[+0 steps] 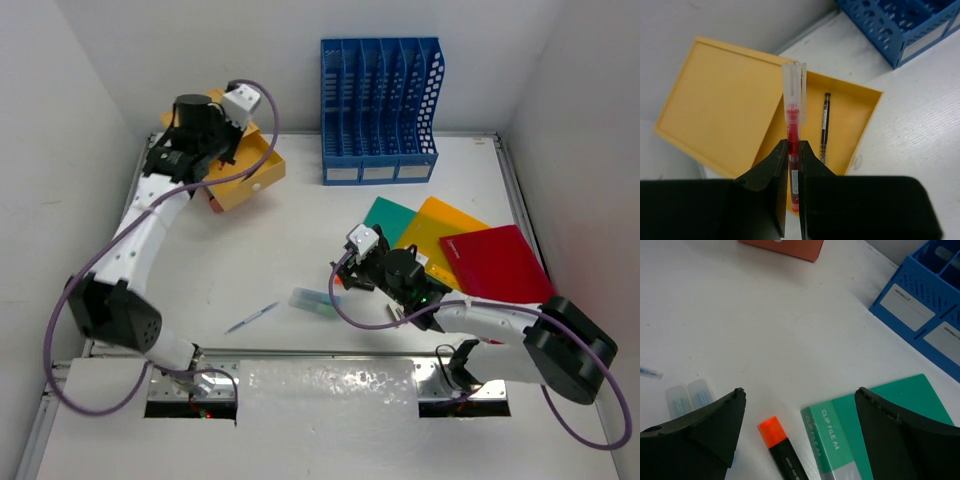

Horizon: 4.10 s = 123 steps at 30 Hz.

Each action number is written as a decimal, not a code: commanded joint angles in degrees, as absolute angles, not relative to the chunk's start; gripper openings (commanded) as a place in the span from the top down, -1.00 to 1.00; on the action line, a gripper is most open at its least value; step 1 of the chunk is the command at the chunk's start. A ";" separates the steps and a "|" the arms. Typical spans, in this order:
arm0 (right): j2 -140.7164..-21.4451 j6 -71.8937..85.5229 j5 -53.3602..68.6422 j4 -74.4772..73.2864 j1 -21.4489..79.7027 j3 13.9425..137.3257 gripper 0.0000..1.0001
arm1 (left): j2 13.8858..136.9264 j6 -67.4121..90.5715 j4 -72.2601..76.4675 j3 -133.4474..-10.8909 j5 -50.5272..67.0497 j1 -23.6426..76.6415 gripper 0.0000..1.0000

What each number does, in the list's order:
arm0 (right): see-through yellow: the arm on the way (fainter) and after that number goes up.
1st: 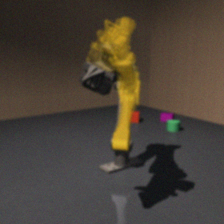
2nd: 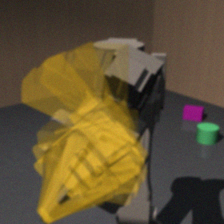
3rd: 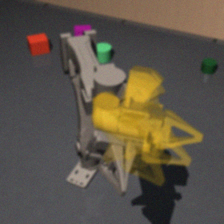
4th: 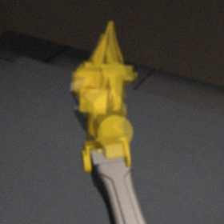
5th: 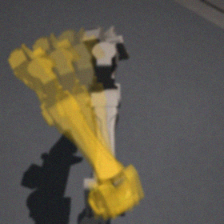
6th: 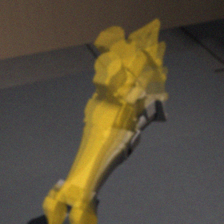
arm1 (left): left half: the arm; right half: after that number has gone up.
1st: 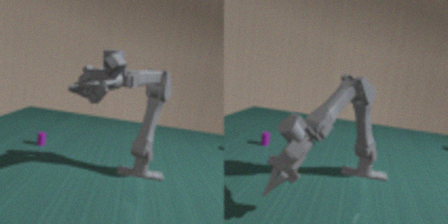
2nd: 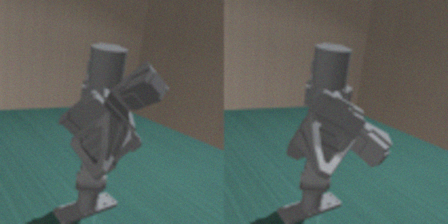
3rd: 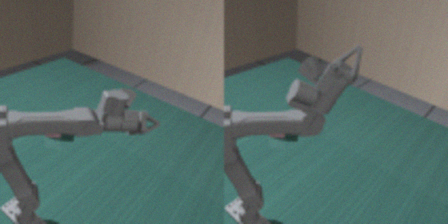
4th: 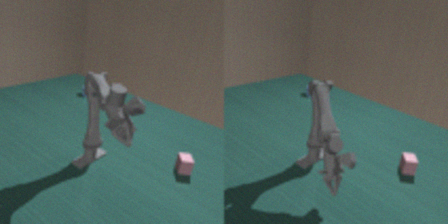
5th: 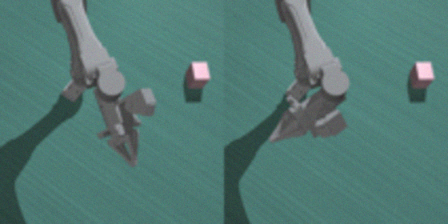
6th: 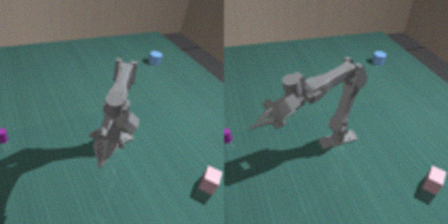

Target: Organize the desk

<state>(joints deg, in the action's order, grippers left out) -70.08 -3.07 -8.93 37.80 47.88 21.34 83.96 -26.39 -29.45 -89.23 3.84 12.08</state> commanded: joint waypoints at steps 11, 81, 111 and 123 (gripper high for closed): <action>-67.76 -4.13 -10.90 36.65 48.08 21.00 -0.75 | 86.84 -23.82 -23.11 -85.87 3.42 9.93 0.12; -63.55 3.08 -19.86 24.35 47.81 21.54 -0.78 | 82.51 -31.21 -31.29 -97.51 -5.55 19.12 1.00; -76.54 0.44 -6.08 25.91 47.64 38.48 -0.75 | 84.64 -27.70 -18.91 -88.15 0.27 8.09 -0.67; -107.82 1.39 0.27 34.63 46.58 70.82 1.00 | 104.40 -14.86 -20.66 -107.05 -2.55 -2.81 -0.59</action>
<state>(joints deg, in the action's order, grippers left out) -102.65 -0.38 -1.10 31.22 47.46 65.21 99.29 -18.85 -19.59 -106.13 -1.89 -2.63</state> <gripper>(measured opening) 0.022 0.795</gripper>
